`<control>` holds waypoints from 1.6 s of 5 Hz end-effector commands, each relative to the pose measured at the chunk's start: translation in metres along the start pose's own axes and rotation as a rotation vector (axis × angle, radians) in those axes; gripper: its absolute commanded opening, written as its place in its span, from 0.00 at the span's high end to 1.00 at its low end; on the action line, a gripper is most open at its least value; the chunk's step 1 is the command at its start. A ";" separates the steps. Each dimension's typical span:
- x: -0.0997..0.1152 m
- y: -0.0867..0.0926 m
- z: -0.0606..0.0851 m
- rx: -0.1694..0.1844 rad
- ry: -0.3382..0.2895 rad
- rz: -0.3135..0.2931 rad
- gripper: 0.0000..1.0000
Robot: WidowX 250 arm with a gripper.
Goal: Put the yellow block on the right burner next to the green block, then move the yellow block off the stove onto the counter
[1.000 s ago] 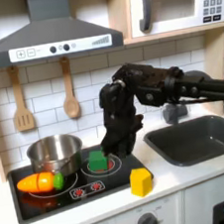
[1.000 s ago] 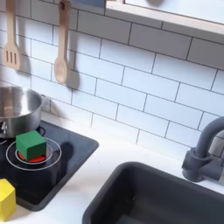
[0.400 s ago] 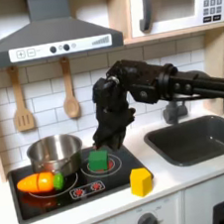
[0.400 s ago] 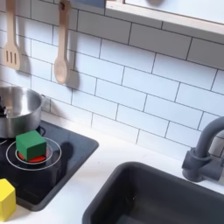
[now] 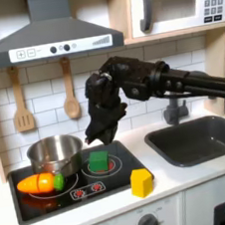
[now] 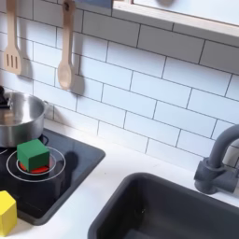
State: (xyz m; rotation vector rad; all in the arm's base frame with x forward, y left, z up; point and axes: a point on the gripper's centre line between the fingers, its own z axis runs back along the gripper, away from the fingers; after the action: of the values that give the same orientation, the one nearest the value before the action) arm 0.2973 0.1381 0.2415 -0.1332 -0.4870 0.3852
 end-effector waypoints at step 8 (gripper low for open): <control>0.078 -0.033 0.053 -0.178 -0.165 0.035 1.00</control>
State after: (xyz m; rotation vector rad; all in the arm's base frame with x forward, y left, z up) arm 0.3451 0.1436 0.3268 -0.2852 -0.6809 0.4049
